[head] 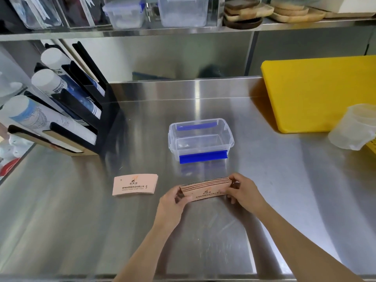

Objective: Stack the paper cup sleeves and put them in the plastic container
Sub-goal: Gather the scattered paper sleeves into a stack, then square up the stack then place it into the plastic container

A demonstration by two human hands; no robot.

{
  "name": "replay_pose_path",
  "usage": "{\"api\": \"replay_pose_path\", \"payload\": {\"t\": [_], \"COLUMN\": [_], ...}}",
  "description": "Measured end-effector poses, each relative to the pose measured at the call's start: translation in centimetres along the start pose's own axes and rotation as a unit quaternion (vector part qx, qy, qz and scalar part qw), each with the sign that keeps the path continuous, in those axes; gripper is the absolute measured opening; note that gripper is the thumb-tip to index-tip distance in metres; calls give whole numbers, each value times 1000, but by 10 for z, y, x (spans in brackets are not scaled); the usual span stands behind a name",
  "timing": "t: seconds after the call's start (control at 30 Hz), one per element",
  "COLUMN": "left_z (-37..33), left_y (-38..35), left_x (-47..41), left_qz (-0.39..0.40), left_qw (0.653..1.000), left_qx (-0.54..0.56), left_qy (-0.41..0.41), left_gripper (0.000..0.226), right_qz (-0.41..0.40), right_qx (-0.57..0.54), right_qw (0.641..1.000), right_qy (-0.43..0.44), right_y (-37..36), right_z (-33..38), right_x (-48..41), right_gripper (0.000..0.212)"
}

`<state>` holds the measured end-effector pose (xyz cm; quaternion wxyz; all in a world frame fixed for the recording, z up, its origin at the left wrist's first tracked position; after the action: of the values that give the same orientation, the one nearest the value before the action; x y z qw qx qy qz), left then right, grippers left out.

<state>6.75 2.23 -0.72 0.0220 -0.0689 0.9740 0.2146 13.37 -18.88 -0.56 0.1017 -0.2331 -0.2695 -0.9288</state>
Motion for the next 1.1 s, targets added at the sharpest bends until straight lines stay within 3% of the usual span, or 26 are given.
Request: {"api": "replay_pose_path", "payload": {"t": [0.1, 0.2, 0.47, 0.73, 0.93, 1.1], "left_z": [-2, 1, 7, -9, -6, 18], "left_y": [6, 2, 1, 58, 118, 160], "left_x": [-2, -3, -3, -3, 3, 2], "left_qz": [-26, 6, -6, -134, -201, -219], "left_qw": [999, 1000, 998, 990, 978, 973], "left_qx": [-17, -18, -65, 41, 45, -2], "left_qy": [-8, -8, -2, 7, 21, 78], "left_gripper": [12, 18, 9, 19, 26, 15], "right_qz": [4, 7, -13, -4, 59, 75], "right_qx": [-45, -70, -39, -18, -140, -140], "right_qw": [999, 997, 997, 998, 988, 987], "right_qy": [2, 17, 62, 53, 37, 5], "right_y": [-5, -8, -9, -39, -85, -128], "right_z": [-3, -4, 3, 32, 79, 101], "right_x": [4, 7, 11, 15, 19, 6], "right_gripper": [15, 21, 15, 12, 15, 18]}}
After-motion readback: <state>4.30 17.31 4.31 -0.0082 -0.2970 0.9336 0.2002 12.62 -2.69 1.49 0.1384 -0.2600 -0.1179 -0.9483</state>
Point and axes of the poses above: each hand's wrist, its own x-axis away from the middle knuckle, its own y-axis out of the back of the hand, z = x × y, the point moved 9 cm from there along -x, towards the middle knuckle, and after that the axes turned 15 degrees about -y, right-handed, at the moved point
